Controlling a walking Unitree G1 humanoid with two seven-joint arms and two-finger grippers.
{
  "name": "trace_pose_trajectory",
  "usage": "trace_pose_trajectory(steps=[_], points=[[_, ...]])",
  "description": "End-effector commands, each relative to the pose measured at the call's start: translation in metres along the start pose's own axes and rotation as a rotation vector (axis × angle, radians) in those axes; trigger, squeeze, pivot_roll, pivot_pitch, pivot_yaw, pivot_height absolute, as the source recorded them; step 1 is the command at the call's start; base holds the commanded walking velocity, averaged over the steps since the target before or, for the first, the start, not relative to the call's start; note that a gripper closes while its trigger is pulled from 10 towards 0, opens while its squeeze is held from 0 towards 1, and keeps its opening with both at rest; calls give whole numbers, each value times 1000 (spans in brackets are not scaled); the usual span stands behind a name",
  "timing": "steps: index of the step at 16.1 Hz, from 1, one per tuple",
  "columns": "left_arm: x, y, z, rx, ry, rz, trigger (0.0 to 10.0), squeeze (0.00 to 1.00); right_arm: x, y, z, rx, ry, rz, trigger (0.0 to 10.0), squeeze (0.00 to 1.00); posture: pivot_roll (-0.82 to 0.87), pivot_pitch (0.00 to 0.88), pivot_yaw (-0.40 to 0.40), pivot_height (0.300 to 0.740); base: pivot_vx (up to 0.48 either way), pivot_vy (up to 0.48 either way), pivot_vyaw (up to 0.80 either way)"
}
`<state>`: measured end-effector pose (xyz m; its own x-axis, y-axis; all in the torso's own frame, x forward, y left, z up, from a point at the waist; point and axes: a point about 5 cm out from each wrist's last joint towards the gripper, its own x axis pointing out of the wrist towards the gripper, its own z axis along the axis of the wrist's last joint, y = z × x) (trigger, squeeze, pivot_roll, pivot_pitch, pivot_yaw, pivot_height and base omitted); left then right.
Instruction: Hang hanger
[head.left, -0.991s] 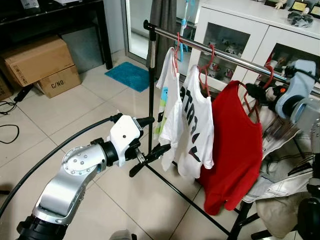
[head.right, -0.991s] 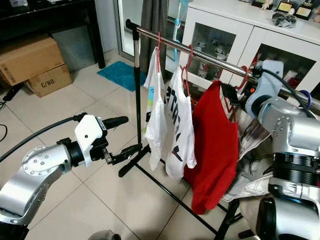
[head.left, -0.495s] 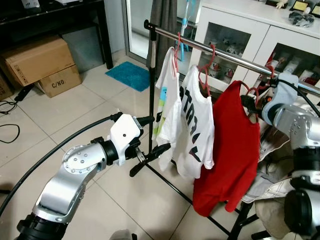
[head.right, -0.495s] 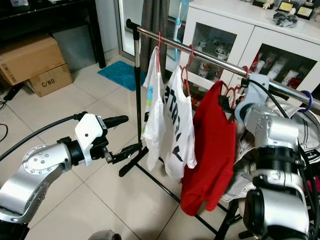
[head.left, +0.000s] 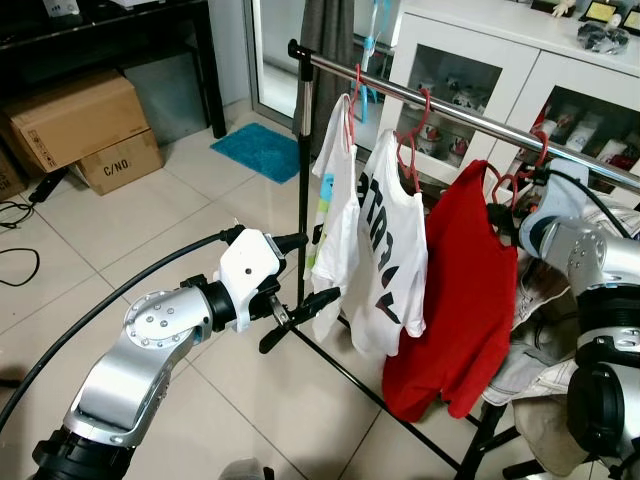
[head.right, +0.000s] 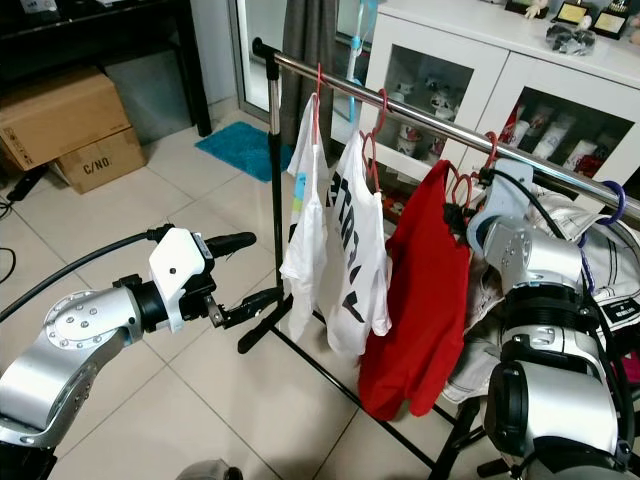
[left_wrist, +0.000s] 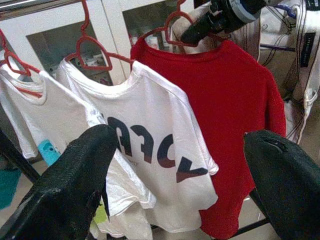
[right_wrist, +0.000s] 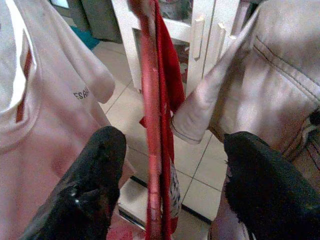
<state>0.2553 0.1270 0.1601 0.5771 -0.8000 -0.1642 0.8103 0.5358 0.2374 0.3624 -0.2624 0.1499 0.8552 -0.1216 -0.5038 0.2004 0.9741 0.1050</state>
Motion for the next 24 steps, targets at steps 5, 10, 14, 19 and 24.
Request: trace_pose_trajectory(steps=[5, 10, 14, 19, 24], points=[[1, 0, 3, 2, -3, -10, 10000, 757, 4, -4, 9, -13, -46, -55, 0, 0, 45, 12, -46, 740, 0, 0, 0], [1, 0, 3, 1, -7, -10, 10000, 757, 6, -2, 9, -21, -53, -54, 549, 0, 45, 9, -50, 740, 0, 0, 0], [1, 0, 3, 2, -7, -12, 10000, 757, 8, -1, 8, -23, -51, -51, 0, 0, 45, 7, -50, 740, 0, 0, 0], [1, 1, 3, 5, -4, -10, 10000, 761, 9, 0, 6, -16, -50, -47, 0, 0, 47, 3, -48, 740, 0, 0, 0], [0, 3, 2, -6, -6, 40, 10000, 776, 5, 3, 8, -18, -71, -21, 0, 0, 49, 4, -50, 740, 0, 0, 0]])
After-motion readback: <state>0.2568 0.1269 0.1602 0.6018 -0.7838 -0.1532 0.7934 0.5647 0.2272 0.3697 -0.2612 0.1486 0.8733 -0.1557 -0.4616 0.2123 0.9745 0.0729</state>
